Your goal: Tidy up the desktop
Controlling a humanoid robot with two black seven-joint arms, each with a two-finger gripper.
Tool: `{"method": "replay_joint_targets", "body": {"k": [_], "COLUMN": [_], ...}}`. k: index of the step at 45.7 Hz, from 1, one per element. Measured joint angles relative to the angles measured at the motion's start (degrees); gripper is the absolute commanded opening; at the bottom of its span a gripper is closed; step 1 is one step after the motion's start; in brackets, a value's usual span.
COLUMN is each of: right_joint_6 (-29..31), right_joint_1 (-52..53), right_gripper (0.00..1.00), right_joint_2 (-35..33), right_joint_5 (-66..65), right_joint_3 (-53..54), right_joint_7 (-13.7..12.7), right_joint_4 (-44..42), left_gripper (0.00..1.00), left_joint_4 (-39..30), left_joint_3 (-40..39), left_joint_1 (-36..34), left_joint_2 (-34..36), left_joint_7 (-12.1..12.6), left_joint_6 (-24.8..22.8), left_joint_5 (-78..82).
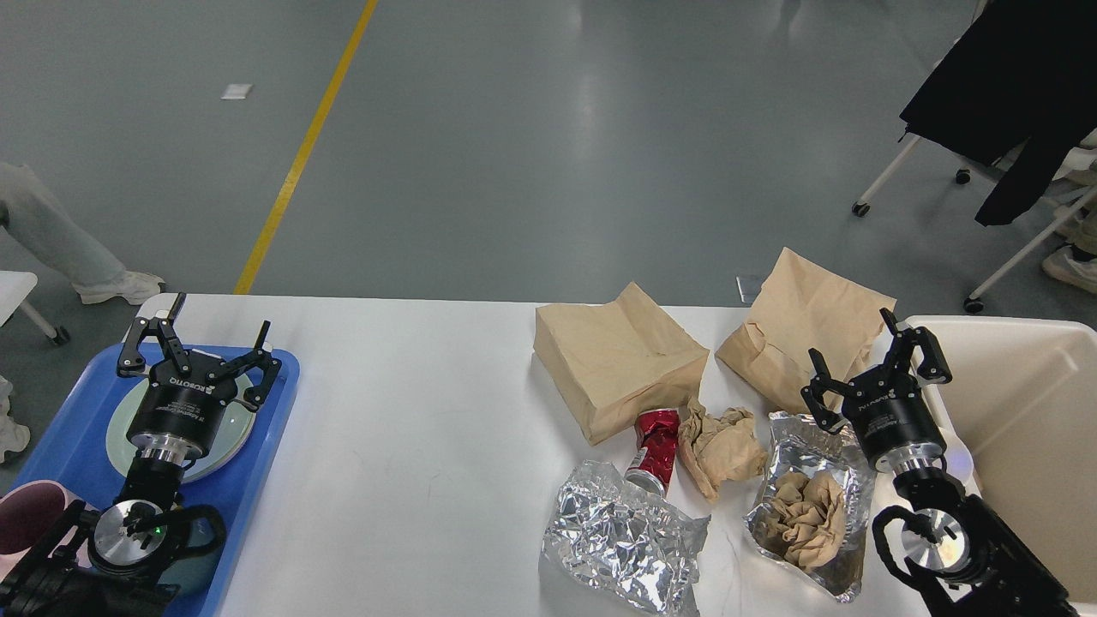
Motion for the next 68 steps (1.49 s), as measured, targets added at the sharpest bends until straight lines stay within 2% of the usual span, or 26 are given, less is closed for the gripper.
{"method": "replay_joint_targets", "body": {"k": [60,64,68], "right_joint_6": [-0.38,-0.61,-0.84], "right_joint_1": [0.51,2.10,4.32], "right_gripper": [1.00,1.00,1.00], "right_joint_2": [-0.42,-1.88,-6.08], "right_joint_5": [-0.07,-0.10,0.14], "right_joint_3": [-0.38,-0.45,-0.49], "right_joint_7": [0.00,-0.26,-0.81], "right_joint_4": [0.34,0.44,-0.98], "left_gripper": [0.96,0.96,0.96], "left_joint_4": [0.14,0.14,0.14], "left_joint_3": [-0.02,-0.02,-0.02], "left_joint_1": [-0.20,-0.20,-0.20], "left_joint_2": [-0.15,-0.15,-0.15], "left_joint_7": [-0.45,-0.45,-0.45], "left_joint_6": [0.00,0.00,0.00], "left_joint_5": [-0.03,-0.03,-0.03]}}
